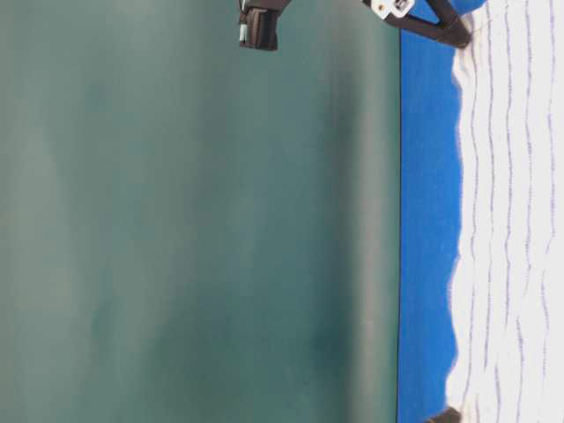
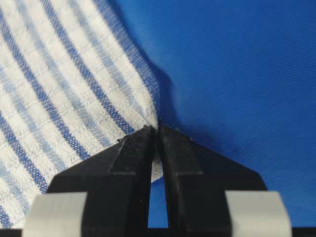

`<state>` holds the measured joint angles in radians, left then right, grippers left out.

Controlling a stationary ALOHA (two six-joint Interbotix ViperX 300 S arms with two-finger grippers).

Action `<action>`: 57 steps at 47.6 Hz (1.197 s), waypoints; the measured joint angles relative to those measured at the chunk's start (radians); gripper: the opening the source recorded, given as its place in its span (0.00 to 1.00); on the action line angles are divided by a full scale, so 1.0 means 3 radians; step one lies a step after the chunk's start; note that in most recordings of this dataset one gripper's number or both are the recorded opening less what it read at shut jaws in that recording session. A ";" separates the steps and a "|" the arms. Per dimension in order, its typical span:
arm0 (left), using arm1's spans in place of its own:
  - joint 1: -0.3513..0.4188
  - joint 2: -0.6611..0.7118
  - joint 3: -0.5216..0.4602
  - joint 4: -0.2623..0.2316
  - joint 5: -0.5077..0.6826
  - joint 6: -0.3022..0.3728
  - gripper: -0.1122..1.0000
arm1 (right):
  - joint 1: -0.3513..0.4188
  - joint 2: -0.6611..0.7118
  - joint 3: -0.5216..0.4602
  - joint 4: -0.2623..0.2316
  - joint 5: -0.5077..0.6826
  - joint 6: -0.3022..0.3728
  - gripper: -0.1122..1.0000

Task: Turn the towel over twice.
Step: 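Lift the held top edge up and away from the table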

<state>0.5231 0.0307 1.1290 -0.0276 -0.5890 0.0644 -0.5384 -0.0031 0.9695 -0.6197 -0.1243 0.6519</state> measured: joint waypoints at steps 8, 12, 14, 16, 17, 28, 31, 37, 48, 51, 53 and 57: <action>0.0092 -0.0281 -0.0097 0.0000 0.0271 0.0026 0.14 | -0.0133 -0.0082 -0.0148 -0.0026 0.0256 -0.0010 0.17; 0.0174 -0.0450 -0.0153 0.0000 0.0424 0.0072 0.14 | -0.0189 -0.0148 -0.0235 -0.0077 0.0394 -0.0005 0.17; 0.0205 -0.0542 -0.0184 0.0000 0.0496 0.0102 0.14 | -0.0205 -0.0174 -0.0281 -0.0107 0.0450 -0.0010 0.17; 0.0225 -0.0629 -0.0220 0.0000 0.0557 0.0143 0.14 | -0.0225 -0.0210 -0.0337 -0.0153 0.0522 -0.0010 0.17; 0.0240 -0.0675 -0.0235 0.0005 0.0588 0.0169 0.14 | -0.0235 -0.0230 -0.0363 -0.0169 0.0557 -0.0010 0.17; 0.0389 -0.1125 -0.0404 0.0000 0.0777 0.0404 0.14 | -0.0337 -0.0440 -0.0654 -0.0363 0.0946 -0.0010 0.17; 0.0450 -0.1217 -0.0450 0.0005 0.0782 0.0435 0.14 | -0.0343 -0.0516 -0.0731 -0.0440 0.1053 -0.0010 0.17; 0.0537 -0.1329 -0.0522 0.0000 0.0782 0.0481 0.14 | -0.0348 -0.0670 -0.0900 -0.0593 0.1299 -0.0010 0.17; 0.0583 -0.1483 -0.0634 0.0000 0.0798 0.0532 0.14 | -0.0348 -0.0972 -0.1110 -0.0701 0.1488 -0.0010 0.17; 0.0573 -0.1554 -0.0660 0.0000 0.0808 0.0532 0.14 | -0.0343 -0.1053 -0.1115 -0.0701 0.1498 -0.0010 0.17; 0.0557 -0.1621 -0.0670 0.0000 0.0823 0.0532 0.14 | -0.0322 -0.1125 -0.1115 -0.0701 0.1514 -0.0010 0.17; 0.0501 -0.1764 -0.0690 0.0000 0.0890 0.0537 0.14 | -0.0245 -0.1248 -0.1115 -0.0701 0.1529 0.0000 0.17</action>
<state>0.6734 -0.4985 0.9219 -0.0276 -0.3221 0.2255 -0.6121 -0.3774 0.6351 -0.8299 0.3344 0.6519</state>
